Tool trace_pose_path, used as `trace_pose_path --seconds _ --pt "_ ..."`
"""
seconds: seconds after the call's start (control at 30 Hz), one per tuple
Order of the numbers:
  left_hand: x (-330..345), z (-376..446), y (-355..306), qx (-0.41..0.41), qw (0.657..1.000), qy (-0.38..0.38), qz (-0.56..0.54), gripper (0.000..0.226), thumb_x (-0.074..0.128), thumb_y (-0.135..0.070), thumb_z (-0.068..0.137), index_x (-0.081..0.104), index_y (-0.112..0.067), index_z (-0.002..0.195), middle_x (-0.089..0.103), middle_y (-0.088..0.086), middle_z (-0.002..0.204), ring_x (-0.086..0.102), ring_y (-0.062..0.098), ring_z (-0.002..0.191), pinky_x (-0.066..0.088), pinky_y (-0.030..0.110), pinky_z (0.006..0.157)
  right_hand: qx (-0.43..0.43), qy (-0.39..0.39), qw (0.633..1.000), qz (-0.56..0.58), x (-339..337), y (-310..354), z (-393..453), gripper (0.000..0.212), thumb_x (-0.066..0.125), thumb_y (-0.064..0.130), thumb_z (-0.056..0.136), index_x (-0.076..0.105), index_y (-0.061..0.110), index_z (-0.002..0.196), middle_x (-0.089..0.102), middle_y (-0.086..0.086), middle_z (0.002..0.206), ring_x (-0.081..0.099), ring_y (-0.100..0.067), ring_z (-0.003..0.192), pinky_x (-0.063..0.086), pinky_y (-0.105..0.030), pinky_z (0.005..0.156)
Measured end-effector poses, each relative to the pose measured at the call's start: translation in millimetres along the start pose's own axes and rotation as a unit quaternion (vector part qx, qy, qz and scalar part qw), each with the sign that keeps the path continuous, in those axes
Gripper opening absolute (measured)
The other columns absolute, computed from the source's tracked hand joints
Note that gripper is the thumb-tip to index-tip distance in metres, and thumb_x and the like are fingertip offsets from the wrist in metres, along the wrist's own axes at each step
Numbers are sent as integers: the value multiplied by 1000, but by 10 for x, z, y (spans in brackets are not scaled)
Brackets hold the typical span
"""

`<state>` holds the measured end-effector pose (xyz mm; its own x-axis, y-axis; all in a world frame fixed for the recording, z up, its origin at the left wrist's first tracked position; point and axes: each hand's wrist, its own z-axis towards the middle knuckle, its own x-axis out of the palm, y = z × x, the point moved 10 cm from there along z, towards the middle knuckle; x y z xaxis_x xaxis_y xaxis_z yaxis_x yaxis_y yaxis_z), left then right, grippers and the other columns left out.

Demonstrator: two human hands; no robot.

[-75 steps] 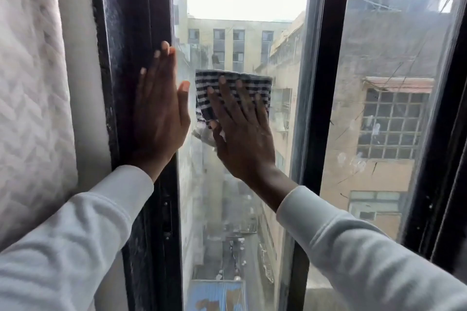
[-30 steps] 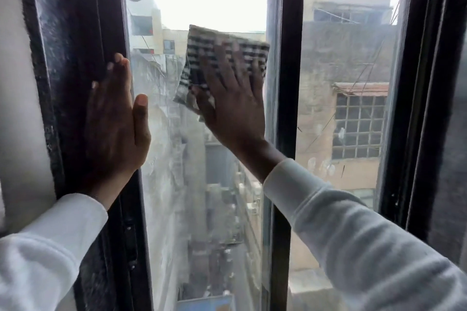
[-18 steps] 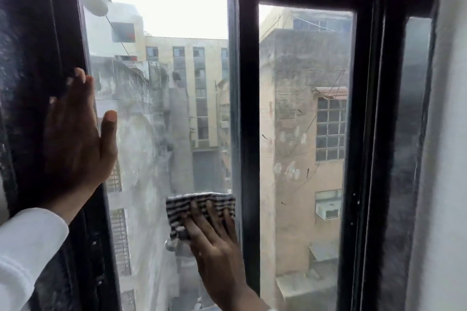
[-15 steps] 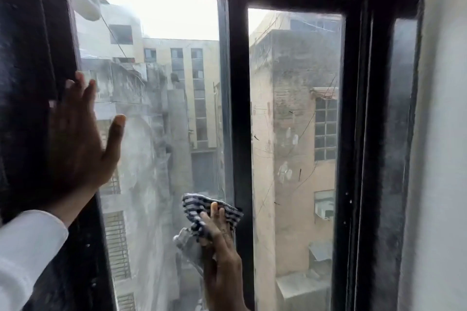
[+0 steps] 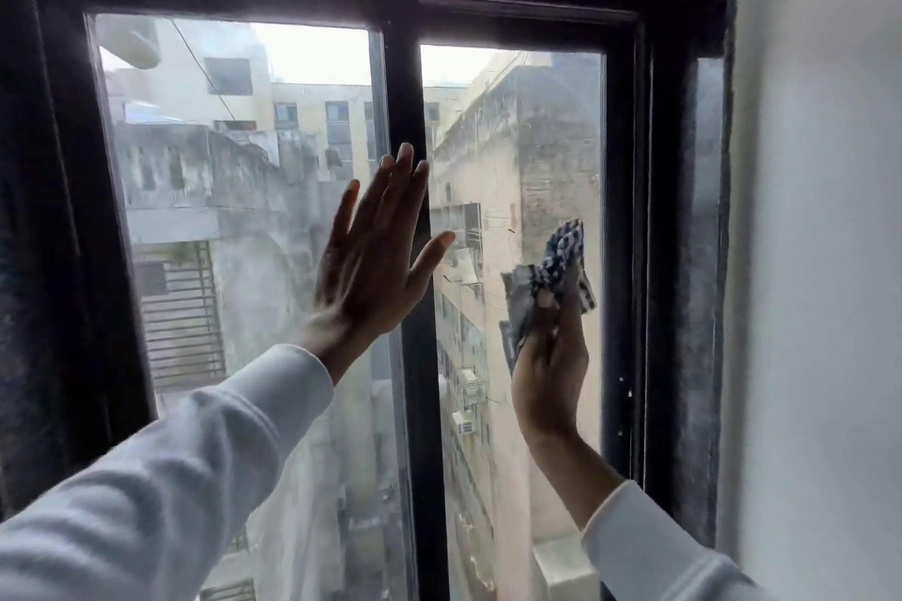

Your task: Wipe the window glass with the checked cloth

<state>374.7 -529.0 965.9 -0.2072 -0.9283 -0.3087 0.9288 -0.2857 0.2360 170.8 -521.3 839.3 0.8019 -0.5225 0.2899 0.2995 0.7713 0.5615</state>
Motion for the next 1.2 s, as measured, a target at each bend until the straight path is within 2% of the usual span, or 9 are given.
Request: trace_pose_path --seconds 0.1,0.17,0.3,0.4,0.63,0.73,0.83,1.07,1.2 --pt "88 -17 -79 -20 1000 3 17 78 18 -61 119 7 -18 182 -1 0 191 4 16 177 0 42 143 -94 52 994 -31 287 -4 314 48 43 10 116 40 16 164 39 -19 173 34 -40 163 39 -63 127" --pt "130 -32 -116 -30 999 -2 25 75 19 -57 120 10 -16 182 1 1 191 5 17 177 4 42 143 -149 92 981 -79 532 27 521 51 40 28 118 45 10 164 38 -18 174 30 -41 165 34 -65 129" --pt "158 -27 -115 -37 999 -20 27 68 31 -43 122 15 -14 181 6 2 190 11 19 176 10 42 142 -217 122 941 -230 934 -20 846 55 53 25 115 41 17 168 30 -11 179 18 -39 168 23 -67 132" --pt "160 -9 -123 -28 998 -32 47 65 35 -36 122 19 -12 181 10 4 190 16 22 176 15 44 141 -261 124 900 -326 1100 -82 812 63 43 48 115 35 21 171 23 -12 181 15 -41 169 13 -67 133" --pt "167 -11 -157 -30 996 -37 71 65 27 -37 122 16 -11 181 9 5 190 13 22 176 12 44 142 -428 242 784 -379 976 -940 -549 62 27 50 117 17 30 175 -7 -2 184 -6 -35 171 -5 -64 135" --pt "151 -17 -172 -30 996 -44 76 64 31 -35 123 17 -10 180 11 6 189 14 23 176 14 46 142 -466 309 721 -408 569 -1517 -1183 73 40 52 111 10 34 175 -5 1 185 -11 -31 171 9 -62 132" --pt "161 -21 -181 -31 994 -50 90 65 33 -35 123 16 -10 180 10 7 189 14 24 176 11 45 142 -451 319 730 -403 526 -1494 -1066 67 39 52 114 14 37 175 4 4 185 -5 -26 172 23 -61 127" --pt "145 -48 -216 -21 990 -77 117 63 33 -33 123 21 -7 179 16 10 189 19 27 175 17 49 141 -407 178 831 -334 1291 159 966 58 36 46 116 38 25 170 29 -7 181 20 -34 169 14 -60 135" --pt "150 -49 -212 -24 987 -87 130 62 29 -33 123 23 -8 179 17 10 188 20 26 175 16 49 141 -416 164 832 -329 1479 337 917 57 38 39 113 41 22 168 32 -7 179 21 -35 169 11 -58 136"
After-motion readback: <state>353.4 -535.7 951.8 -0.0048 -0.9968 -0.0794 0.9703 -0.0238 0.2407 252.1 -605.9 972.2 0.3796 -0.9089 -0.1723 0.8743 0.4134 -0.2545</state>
